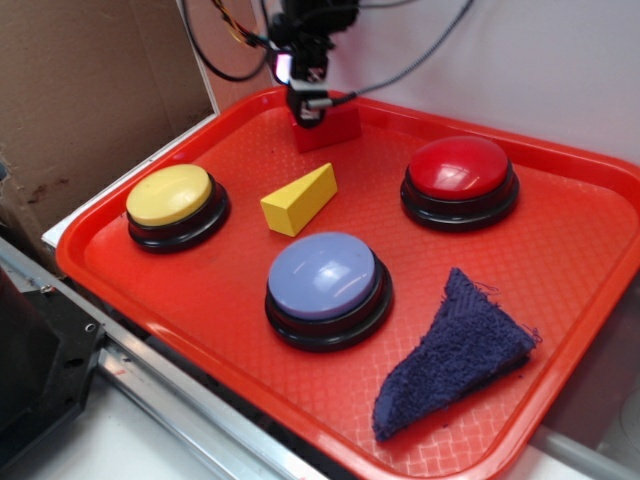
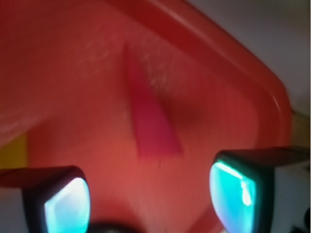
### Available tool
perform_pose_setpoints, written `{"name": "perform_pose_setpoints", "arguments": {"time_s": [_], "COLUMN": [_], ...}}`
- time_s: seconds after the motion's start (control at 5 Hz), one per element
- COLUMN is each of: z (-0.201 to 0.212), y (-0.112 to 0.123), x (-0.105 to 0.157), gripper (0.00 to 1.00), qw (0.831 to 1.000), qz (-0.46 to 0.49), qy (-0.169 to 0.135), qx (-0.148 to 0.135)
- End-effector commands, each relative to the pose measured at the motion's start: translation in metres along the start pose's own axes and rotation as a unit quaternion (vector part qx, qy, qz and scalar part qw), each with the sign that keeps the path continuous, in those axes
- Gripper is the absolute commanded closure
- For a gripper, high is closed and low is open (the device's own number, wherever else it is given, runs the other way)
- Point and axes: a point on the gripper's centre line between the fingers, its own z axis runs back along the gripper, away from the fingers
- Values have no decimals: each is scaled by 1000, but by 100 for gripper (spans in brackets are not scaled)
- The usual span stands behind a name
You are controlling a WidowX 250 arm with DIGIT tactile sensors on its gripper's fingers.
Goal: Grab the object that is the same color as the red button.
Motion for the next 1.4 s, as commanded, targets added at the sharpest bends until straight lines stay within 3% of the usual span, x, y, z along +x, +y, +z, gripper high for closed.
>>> {"name": "perform_pose_setpoints", "arguments": {"time_s": [0.0,0.2,0.8,1.0,1.2], "z": [-31,-44,-22,7,55], "y": [1,-6,-12,-19,-34], "x": [20,15,3,-12,-32], "gripper": [0,100,100,100,100], "qw": [999,998,1000,1000,999], "qz": [-25,-17,-11,3,30], "qy": [41,58,27,0,-44], "qx": [-4,-8,12,13,-6]}}
